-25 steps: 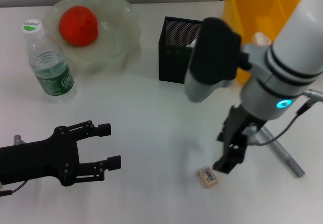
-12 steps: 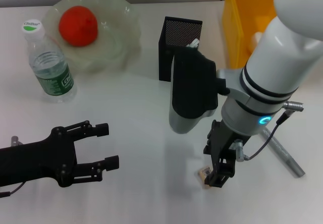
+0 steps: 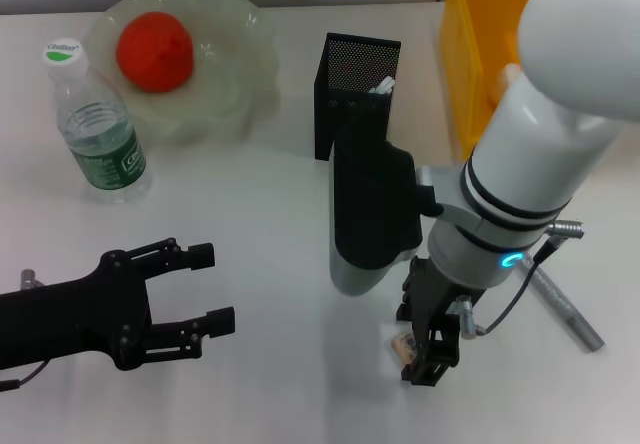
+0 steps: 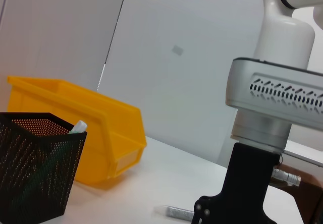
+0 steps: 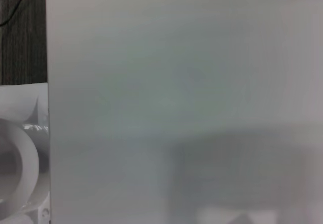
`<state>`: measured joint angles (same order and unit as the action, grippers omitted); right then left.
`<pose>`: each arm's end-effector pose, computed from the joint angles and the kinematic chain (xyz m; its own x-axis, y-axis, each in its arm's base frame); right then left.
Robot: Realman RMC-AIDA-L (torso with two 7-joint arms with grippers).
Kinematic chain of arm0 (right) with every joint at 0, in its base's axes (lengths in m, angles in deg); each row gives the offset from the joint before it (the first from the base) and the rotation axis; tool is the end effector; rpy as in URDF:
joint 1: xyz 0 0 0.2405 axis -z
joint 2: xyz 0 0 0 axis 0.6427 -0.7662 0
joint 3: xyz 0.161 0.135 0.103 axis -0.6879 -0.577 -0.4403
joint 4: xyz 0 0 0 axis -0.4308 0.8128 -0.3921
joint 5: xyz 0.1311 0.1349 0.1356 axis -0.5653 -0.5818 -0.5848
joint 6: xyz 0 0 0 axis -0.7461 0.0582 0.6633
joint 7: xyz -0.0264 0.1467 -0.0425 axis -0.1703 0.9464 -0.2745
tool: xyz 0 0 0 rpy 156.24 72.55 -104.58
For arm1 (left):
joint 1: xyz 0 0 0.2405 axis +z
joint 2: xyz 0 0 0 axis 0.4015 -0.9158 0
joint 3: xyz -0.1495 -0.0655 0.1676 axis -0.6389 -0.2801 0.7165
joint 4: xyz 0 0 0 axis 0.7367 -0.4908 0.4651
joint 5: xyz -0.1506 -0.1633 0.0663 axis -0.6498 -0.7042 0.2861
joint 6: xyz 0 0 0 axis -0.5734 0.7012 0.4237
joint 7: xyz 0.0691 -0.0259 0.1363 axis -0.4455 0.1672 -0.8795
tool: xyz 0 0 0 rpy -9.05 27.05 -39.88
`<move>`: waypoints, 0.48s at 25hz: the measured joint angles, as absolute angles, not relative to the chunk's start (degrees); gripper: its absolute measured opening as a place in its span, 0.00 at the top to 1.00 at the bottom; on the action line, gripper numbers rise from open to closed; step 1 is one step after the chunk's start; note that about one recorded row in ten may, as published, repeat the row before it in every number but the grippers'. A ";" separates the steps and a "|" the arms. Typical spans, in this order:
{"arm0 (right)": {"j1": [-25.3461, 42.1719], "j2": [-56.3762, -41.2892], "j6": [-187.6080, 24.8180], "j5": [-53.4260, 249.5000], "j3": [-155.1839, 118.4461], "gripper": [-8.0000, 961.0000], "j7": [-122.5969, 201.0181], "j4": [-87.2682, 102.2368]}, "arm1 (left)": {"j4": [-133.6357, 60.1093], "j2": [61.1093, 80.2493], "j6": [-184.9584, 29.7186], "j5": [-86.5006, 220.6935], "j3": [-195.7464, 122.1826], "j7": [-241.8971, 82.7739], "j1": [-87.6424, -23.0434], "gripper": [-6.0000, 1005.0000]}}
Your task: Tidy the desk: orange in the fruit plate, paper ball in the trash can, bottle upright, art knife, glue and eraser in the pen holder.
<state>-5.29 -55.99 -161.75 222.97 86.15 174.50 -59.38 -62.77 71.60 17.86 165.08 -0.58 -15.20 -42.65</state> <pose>0.1093 0.2955 -0.1110 0.8055 -0.0441 0.5910 -0.0747 -0.9968 0.0274 -0.2983 0.2472 -0.0009 0.7149 0.3380 0.6121 0.4264 -0.9045 0.0014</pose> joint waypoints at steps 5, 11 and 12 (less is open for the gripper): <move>-5.94 -56.01 -160.47 222.98 87.26 0.33 174.57 -57.54 | -62.77 71.60 17.86 165.05 -0.67 -15.20 -42.66 0.16; -5.91 -56.01 -160.08 222.59 87.39 0.44 174.82 -57.94 | -62.77 71.60 17.86 164.98 -0.83 -15.20 -42.66 0.16; -5.91 -56.01 -160.08 222.59 87.39 0.48 174.82 -57.94 | -62.77 71.60 17.86 164.97 -0.90 -15.20 -42.66 0.16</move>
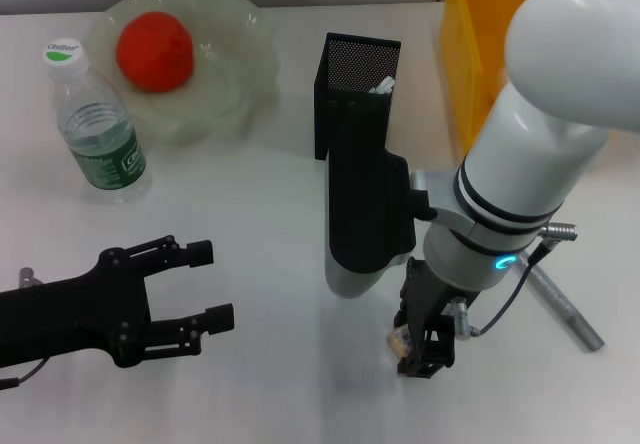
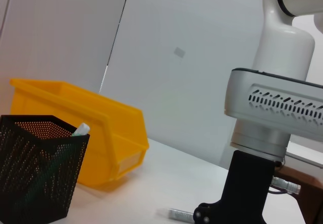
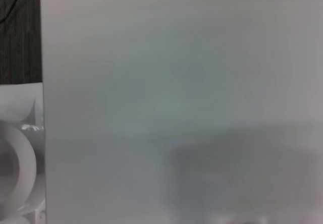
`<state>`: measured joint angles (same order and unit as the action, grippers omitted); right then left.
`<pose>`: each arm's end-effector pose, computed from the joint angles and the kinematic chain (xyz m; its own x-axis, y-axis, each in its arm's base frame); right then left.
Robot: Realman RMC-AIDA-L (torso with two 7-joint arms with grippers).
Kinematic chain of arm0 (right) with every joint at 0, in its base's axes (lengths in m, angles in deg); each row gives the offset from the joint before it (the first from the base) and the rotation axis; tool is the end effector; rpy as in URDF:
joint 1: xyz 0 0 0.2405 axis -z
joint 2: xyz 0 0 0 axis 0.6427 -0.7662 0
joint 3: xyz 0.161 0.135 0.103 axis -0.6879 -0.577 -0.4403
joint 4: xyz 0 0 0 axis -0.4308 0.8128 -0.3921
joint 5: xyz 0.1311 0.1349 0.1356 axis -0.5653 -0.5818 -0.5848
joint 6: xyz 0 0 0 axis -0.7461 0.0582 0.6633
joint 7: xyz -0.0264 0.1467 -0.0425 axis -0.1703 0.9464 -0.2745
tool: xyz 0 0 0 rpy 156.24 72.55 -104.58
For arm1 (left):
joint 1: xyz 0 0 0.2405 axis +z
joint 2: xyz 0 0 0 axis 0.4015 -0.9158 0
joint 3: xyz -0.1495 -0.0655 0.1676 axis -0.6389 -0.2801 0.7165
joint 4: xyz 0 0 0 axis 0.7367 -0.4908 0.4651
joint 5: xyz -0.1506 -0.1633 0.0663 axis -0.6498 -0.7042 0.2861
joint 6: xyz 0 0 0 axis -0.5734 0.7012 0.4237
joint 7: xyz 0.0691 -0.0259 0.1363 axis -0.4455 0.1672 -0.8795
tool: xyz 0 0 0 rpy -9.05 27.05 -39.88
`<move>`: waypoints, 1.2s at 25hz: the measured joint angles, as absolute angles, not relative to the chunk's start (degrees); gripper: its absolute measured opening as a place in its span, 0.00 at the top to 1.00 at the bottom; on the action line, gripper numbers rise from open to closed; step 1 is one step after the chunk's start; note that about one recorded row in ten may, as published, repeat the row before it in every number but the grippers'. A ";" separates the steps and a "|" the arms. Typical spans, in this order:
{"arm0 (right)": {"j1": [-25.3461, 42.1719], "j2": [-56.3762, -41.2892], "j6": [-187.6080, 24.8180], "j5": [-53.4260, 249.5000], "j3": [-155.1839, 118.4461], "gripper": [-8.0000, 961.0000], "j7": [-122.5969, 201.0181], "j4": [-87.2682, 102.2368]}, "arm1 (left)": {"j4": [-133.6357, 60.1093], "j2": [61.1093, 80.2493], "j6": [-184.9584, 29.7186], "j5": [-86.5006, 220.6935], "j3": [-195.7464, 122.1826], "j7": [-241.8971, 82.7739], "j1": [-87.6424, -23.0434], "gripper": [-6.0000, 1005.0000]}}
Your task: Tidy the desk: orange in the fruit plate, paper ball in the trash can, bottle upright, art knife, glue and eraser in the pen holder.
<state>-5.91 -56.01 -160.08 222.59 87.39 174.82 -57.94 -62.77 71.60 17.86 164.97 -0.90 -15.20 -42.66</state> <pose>0.1111 0.2959 -0.1167 0.8038 -0.0418 0.5934 -0.0701 -0.9972 0.0248 -0.2984 0.2479 0.0000 0.7124 0.3358 0.6162 0.4286 -0.9035 -0.0031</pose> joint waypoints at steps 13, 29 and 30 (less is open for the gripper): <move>-3.11 -55.58 -161.33 225.78 60.27 0.51 174.45 -75.73 | -62.77 71.43 17.86 164.96 -1.22 -15.20 -42.59 0.16; -4.06 -55.63 -146.01 225.50 56.12 0.31 173.40 -68.82 | -62.76 71.31 17.97 164.98 -1.49 -15.15 -42.56 0.16; -3.48 -55.63 -147.10 225.59 55.71 0.28 174.27 -70.32 | -62.76 71.31 17.97 164.98 -1.49 -15.15 -42.56 0.16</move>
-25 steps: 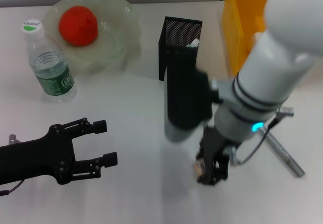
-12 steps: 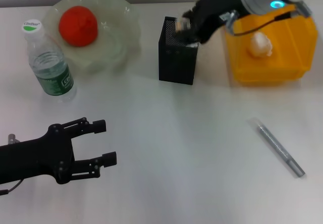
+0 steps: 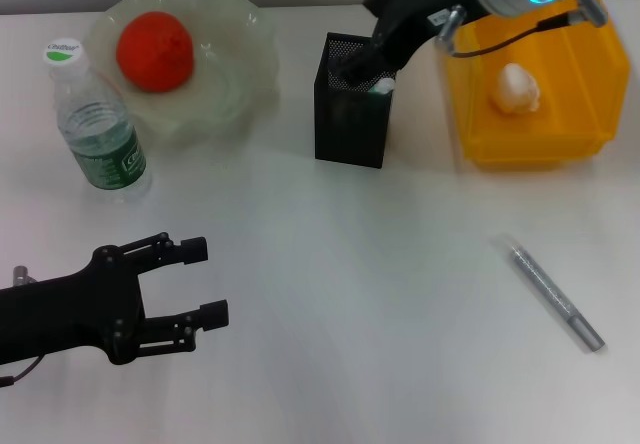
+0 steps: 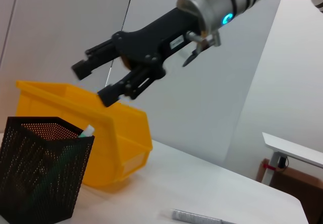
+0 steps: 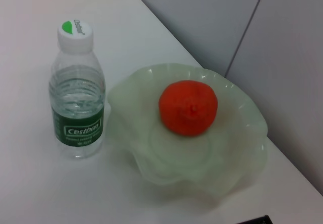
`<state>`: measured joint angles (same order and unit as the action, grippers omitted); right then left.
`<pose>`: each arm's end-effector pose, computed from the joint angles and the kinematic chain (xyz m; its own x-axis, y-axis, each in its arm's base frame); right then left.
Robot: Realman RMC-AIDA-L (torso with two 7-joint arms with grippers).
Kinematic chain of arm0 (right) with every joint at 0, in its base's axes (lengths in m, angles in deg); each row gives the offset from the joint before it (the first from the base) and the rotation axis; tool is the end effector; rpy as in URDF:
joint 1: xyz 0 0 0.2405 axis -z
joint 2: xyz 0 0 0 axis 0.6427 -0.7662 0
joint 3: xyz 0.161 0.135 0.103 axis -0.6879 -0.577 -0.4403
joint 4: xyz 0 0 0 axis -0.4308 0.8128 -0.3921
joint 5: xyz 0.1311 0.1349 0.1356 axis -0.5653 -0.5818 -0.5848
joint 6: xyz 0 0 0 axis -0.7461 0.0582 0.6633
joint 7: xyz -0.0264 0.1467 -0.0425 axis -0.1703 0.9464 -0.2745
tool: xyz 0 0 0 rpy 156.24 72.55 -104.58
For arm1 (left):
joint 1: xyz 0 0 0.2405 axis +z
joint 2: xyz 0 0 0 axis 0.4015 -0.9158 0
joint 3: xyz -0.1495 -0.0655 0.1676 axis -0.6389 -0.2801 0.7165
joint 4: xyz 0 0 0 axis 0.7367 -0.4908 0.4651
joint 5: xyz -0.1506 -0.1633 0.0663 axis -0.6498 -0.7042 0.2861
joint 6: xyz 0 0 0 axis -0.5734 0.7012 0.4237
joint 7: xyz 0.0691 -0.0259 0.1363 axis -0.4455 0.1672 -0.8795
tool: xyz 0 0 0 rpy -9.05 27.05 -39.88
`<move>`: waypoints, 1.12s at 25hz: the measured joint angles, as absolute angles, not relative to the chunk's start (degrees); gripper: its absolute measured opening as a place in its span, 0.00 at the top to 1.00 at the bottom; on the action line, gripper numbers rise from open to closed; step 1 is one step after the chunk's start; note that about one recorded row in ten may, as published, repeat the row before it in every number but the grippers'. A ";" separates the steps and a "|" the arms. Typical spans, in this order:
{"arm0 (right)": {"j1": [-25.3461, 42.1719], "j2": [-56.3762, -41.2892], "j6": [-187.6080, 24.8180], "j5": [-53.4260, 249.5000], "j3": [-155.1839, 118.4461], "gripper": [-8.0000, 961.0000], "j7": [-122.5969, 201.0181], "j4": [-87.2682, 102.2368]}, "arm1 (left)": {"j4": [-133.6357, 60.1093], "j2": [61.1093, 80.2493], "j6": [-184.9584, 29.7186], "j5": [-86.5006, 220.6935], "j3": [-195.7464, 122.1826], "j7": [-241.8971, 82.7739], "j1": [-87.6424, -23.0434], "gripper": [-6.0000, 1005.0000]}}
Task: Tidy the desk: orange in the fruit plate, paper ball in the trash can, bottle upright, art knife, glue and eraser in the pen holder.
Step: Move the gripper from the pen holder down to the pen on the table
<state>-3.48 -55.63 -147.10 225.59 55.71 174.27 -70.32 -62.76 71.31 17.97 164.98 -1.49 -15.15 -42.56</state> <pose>0.0467 0.4075 0.0003 0.9700 -0.2424 0.0204 -0.2043 -0.8573 -0.4725 -0.3001 0.2483 0.0031 0.7106 0.3346 0.6190 0.4339 -0.9009 -0.0112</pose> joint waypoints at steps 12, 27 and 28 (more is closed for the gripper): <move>0.74 -55.59 -173.51 234.66 48.67 0.12 184.14 -71.69 | -62.77 71.19 17.55 165.05 -1.98 -14.77 -43.10 0.16; 5.70 -55.70 -162.76 236.11 51.99 0.13 185.34 -60.05 | -62.78 71.37 17.38 165.30 -2.00 -14.60 -44.93 0.16; 5.59 -55.70 -162.31 236.12 52.49 0.13 185.38 -59.51 | -62.79 71.39 17.37 165.30 -2.00 -14.60 -45.00 0.16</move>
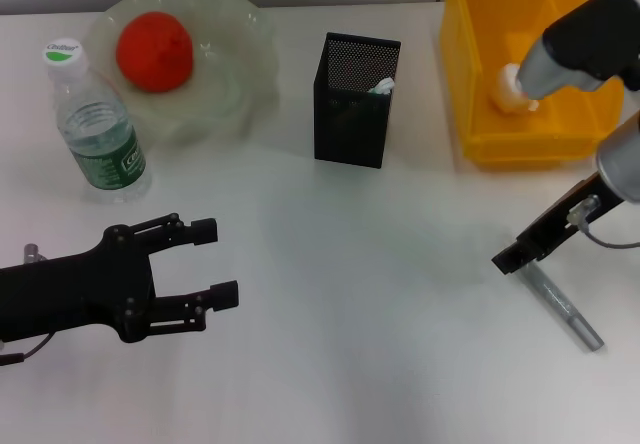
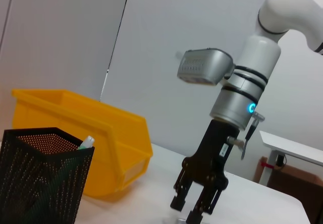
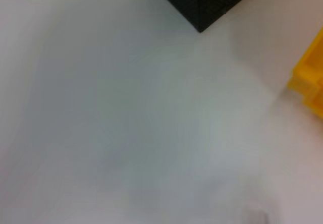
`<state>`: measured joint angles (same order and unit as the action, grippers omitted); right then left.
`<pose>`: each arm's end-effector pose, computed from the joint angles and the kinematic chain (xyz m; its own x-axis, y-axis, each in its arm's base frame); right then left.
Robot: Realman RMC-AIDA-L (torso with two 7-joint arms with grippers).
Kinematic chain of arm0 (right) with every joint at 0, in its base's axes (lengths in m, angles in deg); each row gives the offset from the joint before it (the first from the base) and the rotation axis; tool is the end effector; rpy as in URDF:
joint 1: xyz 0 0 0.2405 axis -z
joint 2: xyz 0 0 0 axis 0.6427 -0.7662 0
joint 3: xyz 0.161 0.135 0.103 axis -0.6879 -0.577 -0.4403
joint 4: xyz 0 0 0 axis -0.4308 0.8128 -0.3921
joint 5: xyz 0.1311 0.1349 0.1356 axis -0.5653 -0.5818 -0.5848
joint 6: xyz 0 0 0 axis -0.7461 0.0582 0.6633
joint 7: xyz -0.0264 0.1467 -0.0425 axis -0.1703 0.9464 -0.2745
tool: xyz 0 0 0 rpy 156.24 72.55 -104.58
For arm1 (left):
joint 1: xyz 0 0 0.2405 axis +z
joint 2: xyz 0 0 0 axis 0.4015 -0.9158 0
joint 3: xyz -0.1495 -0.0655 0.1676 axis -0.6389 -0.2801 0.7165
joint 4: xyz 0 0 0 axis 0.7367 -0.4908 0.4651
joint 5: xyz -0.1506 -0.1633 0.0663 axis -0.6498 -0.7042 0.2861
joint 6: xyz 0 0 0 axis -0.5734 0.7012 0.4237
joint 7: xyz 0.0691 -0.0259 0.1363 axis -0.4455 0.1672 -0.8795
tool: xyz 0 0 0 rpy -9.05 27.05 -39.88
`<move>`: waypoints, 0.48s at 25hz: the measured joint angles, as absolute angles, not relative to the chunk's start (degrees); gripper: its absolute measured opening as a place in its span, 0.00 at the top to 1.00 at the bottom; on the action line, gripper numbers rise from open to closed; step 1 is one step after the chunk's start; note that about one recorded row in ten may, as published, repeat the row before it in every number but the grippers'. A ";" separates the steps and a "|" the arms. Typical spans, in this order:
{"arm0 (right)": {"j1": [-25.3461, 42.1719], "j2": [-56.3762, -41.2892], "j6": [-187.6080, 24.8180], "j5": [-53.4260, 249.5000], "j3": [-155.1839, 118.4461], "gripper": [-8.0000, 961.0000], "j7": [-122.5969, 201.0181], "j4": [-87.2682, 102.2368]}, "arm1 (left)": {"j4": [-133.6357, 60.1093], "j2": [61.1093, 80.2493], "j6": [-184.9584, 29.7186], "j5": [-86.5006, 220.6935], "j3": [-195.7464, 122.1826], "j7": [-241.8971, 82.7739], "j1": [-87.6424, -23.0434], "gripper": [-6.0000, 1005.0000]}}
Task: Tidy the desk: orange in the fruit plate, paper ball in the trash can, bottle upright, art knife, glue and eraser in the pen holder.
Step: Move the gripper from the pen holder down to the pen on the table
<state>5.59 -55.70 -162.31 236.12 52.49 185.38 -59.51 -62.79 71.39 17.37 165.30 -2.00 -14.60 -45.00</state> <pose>0.1982 0.3596 -0.0084 0.6121 -0.7480 0.2565 -0.6134 -0.6539 -0.4430 -0.2908 0.2620 0.0029 0.7215 0.3145 0.6168 0.4104 -0.9118 -0.0152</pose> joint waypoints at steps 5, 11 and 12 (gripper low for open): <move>5.09 -55.67 -159.98 236.32 54.96 0.42 185.60 -57.20 | -62.77 71.42 17.32 165.33 -2.00 -14.52 -45.24 0.16; 4.33 -55.62 -158.56 237.99 56.36 0.58 185.63 -55.36 | -62.77 71.41 17.33 165.31 -2.00 -14.29 -45.29 0.16; 4.30 -55.63 -158.47 238.16 56.53 0.60 185.63 -55.26 | -62.77 71.41 17.33 165.31 -2.00 -14.29 -45.29 0.16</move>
<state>4.30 -55.63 -158.47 238.16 56.53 185.63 -55.26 -62.77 71.41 17.33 165.31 -2.00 -14.29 -45.29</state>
